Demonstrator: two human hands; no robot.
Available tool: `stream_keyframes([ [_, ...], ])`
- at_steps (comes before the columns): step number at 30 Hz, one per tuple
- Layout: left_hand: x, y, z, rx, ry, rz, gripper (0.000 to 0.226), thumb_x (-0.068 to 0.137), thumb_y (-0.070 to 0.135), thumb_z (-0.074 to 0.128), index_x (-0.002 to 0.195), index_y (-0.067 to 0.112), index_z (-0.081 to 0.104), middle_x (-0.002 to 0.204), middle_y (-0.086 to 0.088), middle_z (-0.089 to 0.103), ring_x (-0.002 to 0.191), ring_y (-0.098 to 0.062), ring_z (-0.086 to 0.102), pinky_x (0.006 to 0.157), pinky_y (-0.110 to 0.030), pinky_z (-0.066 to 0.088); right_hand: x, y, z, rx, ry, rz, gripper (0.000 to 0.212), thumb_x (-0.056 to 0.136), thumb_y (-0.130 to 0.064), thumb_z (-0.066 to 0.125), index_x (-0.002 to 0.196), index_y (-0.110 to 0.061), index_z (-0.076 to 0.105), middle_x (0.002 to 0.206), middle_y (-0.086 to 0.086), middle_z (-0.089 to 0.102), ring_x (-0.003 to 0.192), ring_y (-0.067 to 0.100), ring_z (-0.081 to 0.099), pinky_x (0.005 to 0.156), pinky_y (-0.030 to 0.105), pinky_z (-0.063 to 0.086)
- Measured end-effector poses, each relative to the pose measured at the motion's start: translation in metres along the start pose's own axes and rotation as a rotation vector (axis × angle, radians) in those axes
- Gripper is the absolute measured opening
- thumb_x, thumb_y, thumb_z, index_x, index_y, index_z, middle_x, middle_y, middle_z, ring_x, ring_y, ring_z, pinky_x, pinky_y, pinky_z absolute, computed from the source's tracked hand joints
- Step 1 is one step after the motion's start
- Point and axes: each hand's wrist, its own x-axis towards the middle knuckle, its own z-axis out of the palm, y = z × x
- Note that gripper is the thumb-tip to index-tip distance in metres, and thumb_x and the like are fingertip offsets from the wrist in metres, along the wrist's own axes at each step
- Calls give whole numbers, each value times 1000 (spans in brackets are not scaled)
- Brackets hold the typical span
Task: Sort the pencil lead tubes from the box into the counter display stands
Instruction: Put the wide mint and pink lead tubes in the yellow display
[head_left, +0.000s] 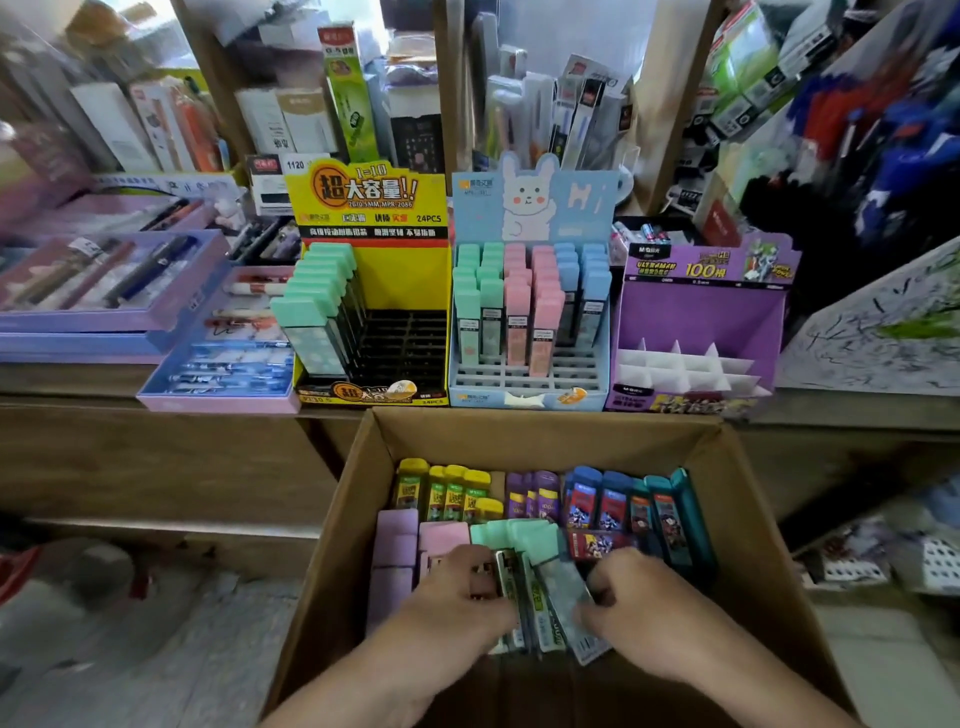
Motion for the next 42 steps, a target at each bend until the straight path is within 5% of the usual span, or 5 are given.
stream_keyframes([
  [7,6,-3,1,-217,-33,-64,33,88,-5,67,101,25,68,79,9,79,74,-7,77,65,-25,59,8,-5,15,327,-53,14,13,95,-33,70,106,-33,64,104,-13,70,96,3,67,88,29,60],
  [12,9,-3,-1,-295,-40,-26,73,91,-17,55,56,43,78,72,6,79,69,-7,77,54,-18,56,10,-10,20,442,-62,41,14,97,-32,69,109,-31,63,107,-11,68,98,7,65,81,24,56],
  [27,14,-15,-4,-319,-45,-27,24,92,-8,60,103,3,78,106,-19,78,101,-31,76,98,-47,57,9,-18,26,778,-217,88,22,98,-17,68,120,-19,67,112,2,74,106,19,71,92,40,61],
  [34,12,-13,-2,-432,30,16,17,98,16,66,115,14,68,103,-11,79,103,-30,74,86,-45,60,-4,-28,17,1089,-269,14,24,98,-2,64,118,-12,72,103,8,80,98,22,77,82,33,62],
  [42,-5,3,-15,-647,-187,69,47,85,34,69,125,15,56,113,-20,75,98,-38,75,82,-55,62,-15,-47,-5,1058,-208,-209,25,97,-10,66,121,-16,73,112,8,79,101,22,75,73,26,58],
])
